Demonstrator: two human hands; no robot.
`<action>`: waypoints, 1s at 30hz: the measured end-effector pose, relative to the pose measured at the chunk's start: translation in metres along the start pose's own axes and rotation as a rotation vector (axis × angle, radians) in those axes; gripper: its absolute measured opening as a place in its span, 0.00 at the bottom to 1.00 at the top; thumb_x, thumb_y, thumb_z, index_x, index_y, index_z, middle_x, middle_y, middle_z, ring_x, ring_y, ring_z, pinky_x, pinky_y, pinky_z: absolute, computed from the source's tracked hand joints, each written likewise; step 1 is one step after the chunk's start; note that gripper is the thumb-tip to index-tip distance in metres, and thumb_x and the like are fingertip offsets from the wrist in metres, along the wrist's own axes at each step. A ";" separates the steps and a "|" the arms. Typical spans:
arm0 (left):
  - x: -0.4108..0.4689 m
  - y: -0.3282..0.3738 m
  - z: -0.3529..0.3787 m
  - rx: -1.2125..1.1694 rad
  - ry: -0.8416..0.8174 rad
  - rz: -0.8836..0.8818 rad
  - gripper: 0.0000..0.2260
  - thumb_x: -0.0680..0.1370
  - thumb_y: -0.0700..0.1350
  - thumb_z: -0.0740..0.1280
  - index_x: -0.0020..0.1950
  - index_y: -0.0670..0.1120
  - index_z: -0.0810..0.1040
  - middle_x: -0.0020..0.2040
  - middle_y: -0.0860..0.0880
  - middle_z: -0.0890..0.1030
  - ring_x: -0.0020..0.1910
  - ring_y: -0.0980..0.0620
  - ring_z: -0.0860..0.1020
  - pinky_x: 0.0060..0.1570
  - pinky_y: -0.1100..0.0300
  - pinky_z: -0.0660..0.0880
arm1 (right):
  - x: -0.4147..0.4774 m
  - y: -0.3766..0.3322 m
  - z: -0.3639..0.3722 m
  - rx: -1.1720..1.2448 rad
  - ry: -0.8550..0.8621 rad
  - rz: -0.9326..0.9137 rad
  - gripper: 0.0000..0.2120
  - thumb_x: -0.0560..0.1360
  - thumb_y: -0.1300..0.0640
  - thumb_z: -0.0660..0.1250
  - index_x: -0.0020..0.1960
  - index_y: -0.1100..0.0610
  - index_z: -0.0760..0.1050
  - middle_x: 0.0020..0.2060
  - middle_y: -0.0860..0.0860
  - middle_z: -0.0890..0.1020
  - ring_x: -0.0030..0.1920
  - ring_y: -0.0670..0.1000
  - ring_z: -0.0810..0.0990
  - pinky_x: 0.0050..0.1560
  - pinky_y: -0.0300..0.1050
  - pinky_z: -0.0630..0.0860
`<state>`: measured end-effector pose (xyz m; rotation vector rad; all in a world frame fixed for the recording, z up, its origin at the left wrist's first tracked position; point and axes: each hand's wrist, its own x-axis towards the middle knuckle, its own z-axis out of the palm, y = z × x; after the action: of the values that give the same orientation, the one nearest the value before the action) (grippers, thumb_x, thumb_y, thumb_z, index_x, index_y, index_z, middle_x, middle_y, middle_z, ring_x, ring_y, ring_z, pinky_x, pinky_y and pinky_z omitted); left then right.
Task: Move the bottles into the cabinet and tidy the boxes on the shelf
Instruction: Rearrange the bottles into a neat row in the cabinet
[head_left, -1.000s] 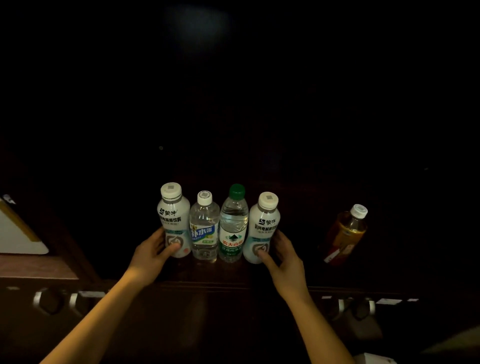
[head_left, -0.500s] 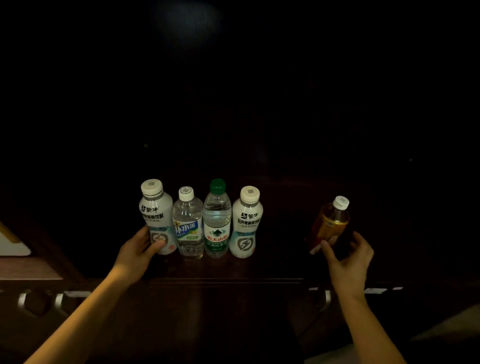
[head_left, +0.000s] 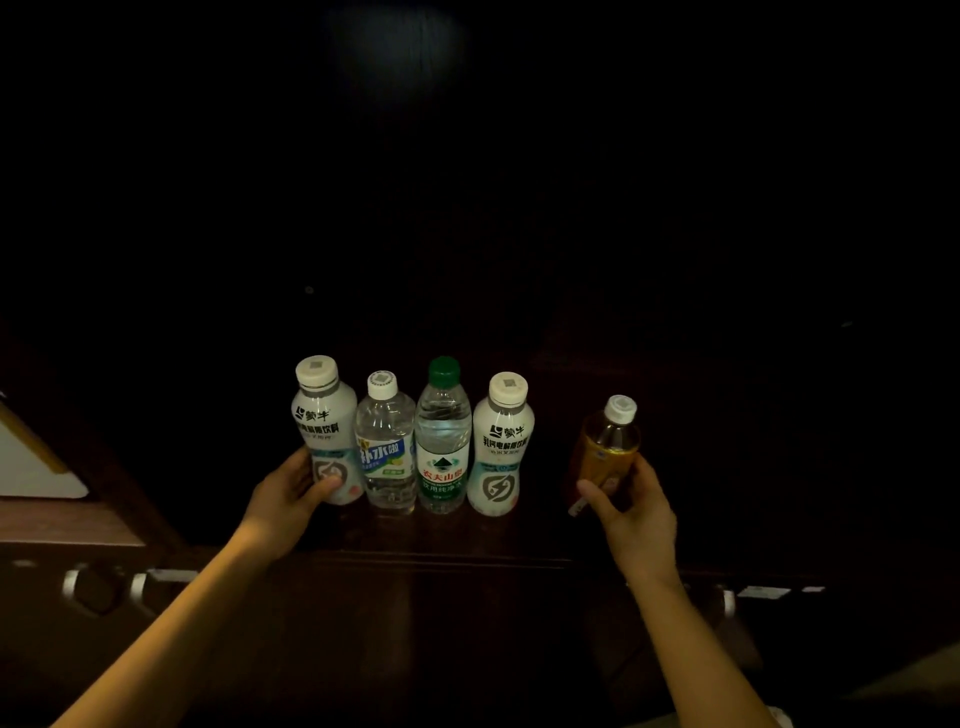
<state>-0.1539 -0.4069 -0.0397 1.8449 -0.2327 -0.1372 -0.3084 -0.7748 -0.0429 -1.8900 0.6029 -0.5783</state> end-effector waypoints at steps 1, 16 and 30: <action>-0.001 0.000 0.000 0.007 -0.001 -0.001 0.22 0.78 0.34 0.67 0.72 0.40 0.70 0.66 0.43 0.77 0.66 0.47 0.75 0.64 0.53 0.71 | -0.004 -0.004 0.008 -0.007 0.002 -0.007 0.34 0.70 0.49 0.77 0.73 0.45 0.68 0.62 0.41 0.79 0.63 0.43 0.75 0.65 0.48 0.72; -0.003 0.004 -0.002 0.141 -0.022 -0.014 0.22 0.79 0.38 0.66 0.73 0.43 0.69 0.68 0.44 0.77 0.69 0.46 0.74 0.68 0.49 0.69 | -0.020 -0.021 0.041 -0.064 -0.039 -0.047 0.41 0.68 0.45 0.79 0.76 0.48 0.65 0.66 0.47 0.79 0.66 0.49 0.77 0.60 0.39 0.71; -0.049 0.034 -0.021 0.659 0.225 0.114 0.23 0.79 0.51 0.66 0.72 0.44 0.72 0.68 0.42 0.76 0.65 0.42 0.76 0.60 0.47 0.75 | -0.044 -0.047 -0.028 -0.443 0.021 -0.465 0.14 0.77 0.50 0.70 0.60 0.54 0.79 0.52 0.49 0.82 0.51 0.50 0.82 0.45 0.46 0.80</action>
<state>-0.1998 -0.3853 -0.0028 2.4712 -0.2419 0.2579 -0.3523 -0.7493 0.0057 -2.4732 0.3140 -0.8101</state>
